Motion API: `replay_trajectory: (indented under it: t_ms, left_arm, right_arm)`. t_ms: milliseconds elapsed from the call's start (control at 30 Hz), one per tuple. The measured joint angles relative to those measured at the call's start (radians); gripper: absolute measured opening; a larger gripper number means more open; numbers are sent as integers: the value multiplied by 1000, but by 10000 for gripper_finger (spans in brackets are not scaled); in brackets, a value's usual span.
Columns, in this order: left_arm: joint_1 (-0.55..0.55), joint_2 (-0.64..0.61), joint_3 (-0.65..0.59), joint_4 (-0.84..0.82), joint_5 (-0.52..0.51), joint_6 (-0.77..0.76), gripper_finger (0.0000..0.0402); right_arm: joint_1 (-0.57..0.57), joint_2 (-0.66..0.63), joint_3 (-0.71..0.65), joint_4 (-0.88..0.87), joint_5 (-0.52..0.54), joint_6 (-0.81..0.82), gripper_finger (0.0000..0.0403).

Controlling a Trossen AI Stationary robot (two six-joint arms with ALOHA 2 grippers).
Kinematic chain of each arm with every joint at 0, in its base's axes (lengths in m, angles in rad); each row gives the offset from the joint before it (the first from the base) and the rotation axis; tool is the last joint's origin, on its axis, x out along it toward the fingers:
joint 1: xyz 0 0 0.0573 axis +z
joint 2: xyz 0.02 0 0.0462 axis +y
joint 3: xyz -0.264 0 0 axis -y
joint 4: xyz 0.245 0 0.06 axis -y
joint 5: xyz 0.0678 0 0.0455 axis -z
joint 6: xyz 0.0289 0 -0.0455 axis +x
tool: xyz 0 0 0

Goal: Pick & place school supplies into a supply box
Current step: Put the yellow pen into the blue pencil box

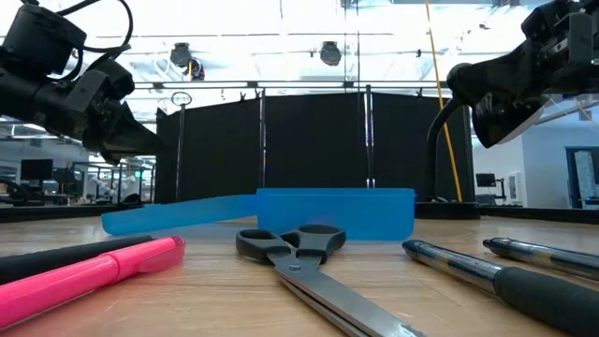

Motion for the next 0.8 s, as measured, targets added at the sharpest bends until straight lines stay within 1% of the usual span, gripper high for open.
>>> replay_trajectory:
  t_ms: [133, 467, 800]
  left_arm:
    - [0, 0, 0, 0, 0, 8, 4]
    - [0, 0, 0, 0, 0, 7, 45]
    - [0, 0, 0, 0, 0, 7, 49]
  right_arm:
    - [0, 0, 0, 6, 0, 0, 0]
    - [0, 0, 0, 24, 1, 0, 0]
    - [0, 0, 0, 65, 1, -1, 0]
